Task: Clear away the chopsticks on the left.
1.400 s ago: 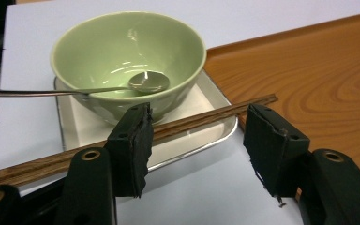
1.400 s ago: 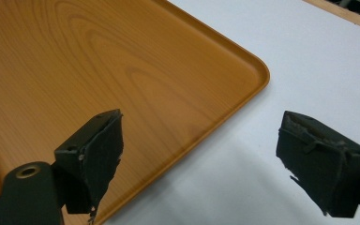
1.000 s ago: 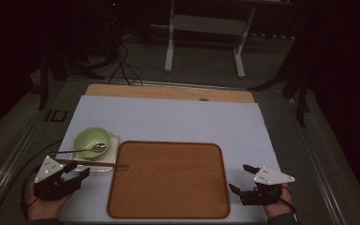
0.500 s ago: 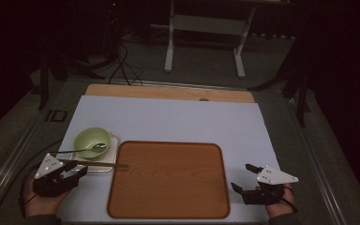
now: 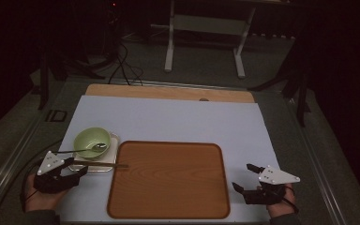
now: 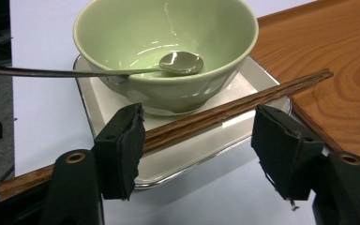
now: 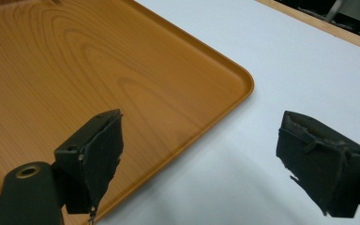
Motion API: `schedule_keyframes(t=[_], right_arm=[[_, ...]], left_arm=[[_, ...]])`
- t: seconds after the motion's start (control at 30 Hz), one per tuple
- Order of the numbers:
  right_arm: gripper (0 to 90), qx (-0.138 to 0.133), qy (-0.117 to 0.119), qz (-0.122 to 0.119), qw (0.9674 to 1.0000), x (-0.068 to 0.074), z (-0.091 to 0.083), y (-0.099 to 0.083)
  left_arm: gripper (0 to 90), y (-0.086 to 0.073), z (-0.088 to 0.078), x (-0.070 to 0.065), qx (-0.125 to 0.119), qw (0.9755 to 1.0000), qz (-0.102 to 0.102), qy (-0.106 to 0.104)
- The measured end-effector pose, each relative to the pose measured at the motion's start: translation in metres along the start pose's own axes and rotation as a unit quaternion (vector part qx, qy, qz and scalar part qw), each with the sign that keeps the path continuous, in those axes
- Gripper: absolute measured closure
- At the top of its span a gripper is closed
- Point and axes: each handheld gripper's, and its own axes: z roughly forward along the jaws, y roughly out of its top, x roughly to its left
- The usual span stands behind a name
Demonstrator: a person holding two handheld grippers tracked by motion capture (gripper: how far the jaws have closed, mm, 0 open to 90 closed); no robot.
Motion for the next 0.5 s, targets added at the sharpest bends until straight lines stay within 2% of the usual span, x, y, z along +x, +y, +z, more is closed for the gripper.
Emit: schedule_keyframes(t=[0.2, 0.5], right_arm=[[14.8, 0.001, -0.001, 0.003, 1.0, 0.0, 0.0, 0.0], [14.8, 0.0, -0.002, 0.006, 1.0, -0.002, -0.001, 0.0]], left_arm=[[32.0, -0.001, 0.009, 0.004, 0.01, 0.9998, 0.011, -0.015], [31.8, -0.004, 0.016, 0.008, 0.027, 0.9995, 0.013, -0.01]])
